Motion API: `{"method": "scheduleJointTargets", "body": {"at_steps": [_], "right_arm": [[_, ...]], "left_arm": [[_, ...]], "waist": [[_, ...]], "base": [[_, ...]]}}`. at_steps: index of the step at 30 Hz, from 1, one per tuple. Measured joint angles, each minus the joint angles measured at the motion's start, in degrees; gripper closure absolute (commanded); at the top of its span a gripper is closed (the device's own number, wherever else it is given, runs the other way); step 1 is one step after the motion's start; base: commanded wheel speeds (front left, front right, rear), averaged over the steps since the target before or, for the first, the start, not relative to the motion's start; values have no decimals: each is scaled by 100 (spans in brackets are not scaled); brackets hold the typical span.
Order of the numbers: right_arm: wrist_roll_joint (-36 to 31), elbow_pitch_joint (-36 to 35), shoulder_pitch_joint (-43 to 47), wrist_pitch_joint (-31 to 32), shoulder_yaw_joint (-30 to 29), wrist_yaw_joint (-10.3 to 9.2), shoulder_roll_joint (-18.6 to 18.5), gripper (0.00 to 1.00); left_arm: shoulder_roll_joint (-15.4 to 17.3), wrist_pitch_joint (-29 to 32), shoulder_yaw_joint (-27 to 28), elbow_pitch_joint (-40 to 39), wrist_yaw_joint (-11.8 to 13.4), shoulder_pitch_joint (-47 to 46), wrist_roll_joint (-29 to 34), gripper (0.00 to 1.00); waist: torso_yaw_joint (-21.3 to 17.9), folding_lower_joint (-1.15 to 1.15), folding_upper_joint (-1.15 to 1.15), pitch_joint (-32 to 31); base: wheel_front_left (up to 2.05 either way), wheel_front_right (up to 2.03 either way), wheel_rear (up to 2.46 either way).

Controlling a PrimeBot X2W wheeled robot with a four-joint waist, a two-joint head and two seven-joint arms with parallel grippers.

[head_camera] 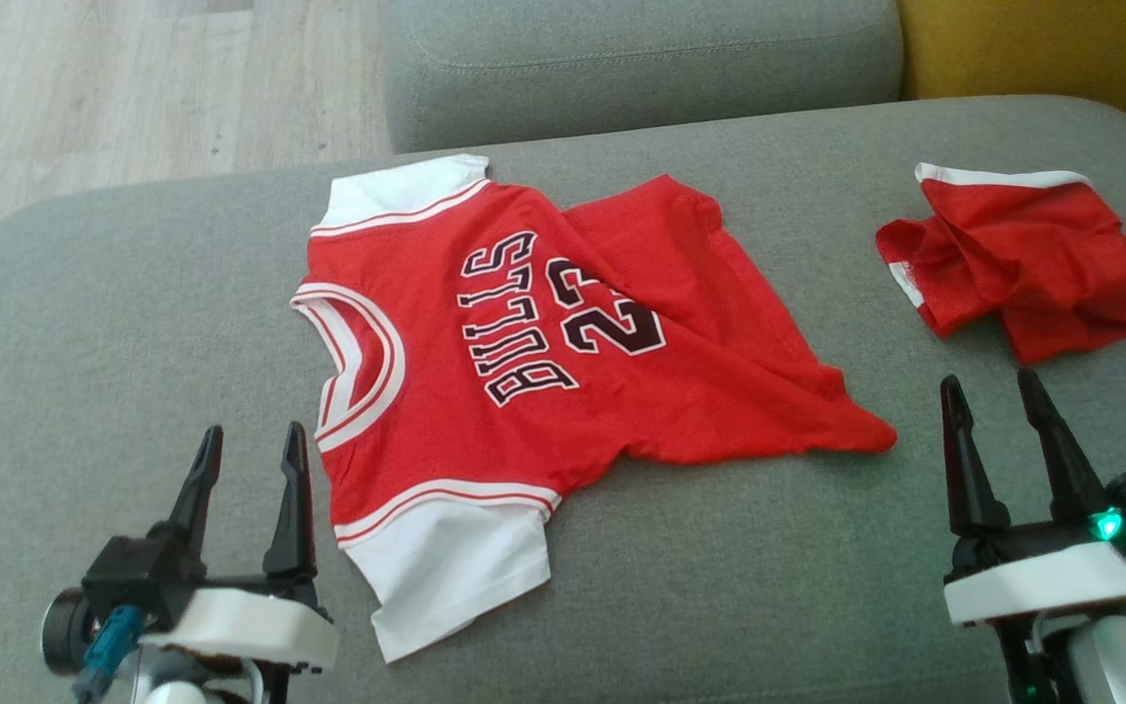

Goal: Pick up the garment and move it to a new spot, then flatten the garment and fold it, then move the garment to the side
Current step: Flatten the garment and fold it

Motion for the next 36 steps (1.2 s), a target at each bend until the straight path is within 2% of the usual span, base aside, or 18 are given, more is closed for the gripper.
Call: {"method": "scheduleJointTargets", "body": {"at_steps": [6,10,11,17,23,27,36], "right_arm": [[-33,56,0,45,-2,0,-5,0],[-20,185,-3,380,-8,0,-9,0],[-14,325,-8,715,40,0,-55,0],[138,844,-459,1957,213,0,-241,0],[467,1343,-1034,2895,491,0,-568,0],[654,1688,-1254,3165,622,0,-673,0],[966,2234,-1670,3187,982,0,-776,0]], "left_arm": [[-176,0,185,87,-210,29,168,0],[-283,9,177,274,-396,31,168,0],[-292,299,142,453,-491,46,23,0],[-231,1941,-148,637,-612,50,-258,0],[-185,2960,-334,499,-616,53,-482,0],[-172,3392,-442,517,-649,53,-612,0],[-225,3858,-620,665,-716,46,-783,0]], "waist": [[-10,0,0,25],[-1,0,0,41],[8,0,0,52],[68,0,0,114],[190,0,0,253],[265,0,0,378],[366,0,0,568]], "base": [[0,0,0],[0,0,0],[0,0,0],[0,0,0],[0,0,0],[0,0,0],[0,0,0]]}}
